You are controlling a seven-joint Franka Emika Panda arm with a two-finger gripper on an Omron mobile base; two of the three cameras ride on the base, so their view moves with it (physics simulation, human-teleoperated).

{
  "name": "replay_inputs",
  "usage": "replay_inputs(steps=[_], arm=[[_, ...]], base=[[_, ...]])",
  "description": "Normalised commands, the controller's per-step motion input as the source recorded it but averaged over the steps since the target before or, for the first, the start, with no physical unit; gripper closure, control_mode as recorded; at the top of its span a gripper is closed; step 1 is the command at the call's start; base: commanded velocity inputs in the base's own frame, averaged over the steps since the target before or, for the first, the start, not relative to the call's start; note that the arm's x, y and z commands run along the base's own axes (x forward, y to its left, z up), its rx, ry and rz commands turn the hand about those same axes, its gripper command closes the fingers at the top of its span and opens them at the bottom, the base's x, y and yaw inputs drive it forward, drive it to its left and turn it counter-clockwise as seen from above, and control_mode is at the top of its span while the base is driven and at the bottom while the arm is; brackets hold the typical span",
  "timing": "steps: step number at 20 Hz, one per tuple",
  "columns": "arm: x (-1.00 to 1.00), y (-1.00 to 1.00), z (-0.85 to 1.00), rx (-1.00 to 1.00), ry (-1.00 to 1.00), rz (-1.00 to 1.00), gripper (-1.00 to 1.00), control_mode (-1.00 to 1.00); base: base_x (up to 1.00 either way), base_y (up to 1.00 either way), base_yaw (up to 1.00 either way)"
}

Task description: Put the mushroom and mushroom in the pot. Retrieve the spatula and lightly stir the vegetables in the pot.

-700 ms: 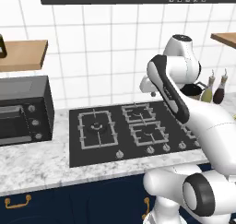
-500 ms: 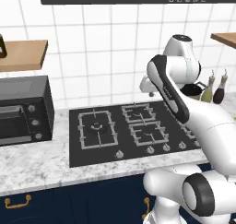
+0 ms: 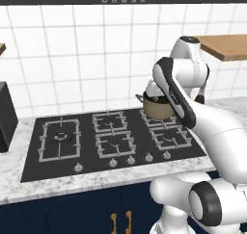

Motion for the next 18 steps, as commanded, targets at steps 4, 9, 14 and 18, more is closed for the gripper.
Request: replay_inputs(steps=[4,9,14,18], arm=[[0.00,0.00,0.00,0.00,0.00,0.00,-1.00,1.00],[0.00,0.00,0.00,0.00,0.00,0.00,-1.00,1.00],[0.00,0.00,0.00,0.00,0.00,0.00,-1.00,1.00],[0.05,-0.20,0.00,0.00,0.00,0.00,-1.00,-1.00]], base=[[0.00,-0.78,0.00],[0.21,-0.47,0.00],[0.75,-0.26,0.00],[0.36,-0.18,0.00]])
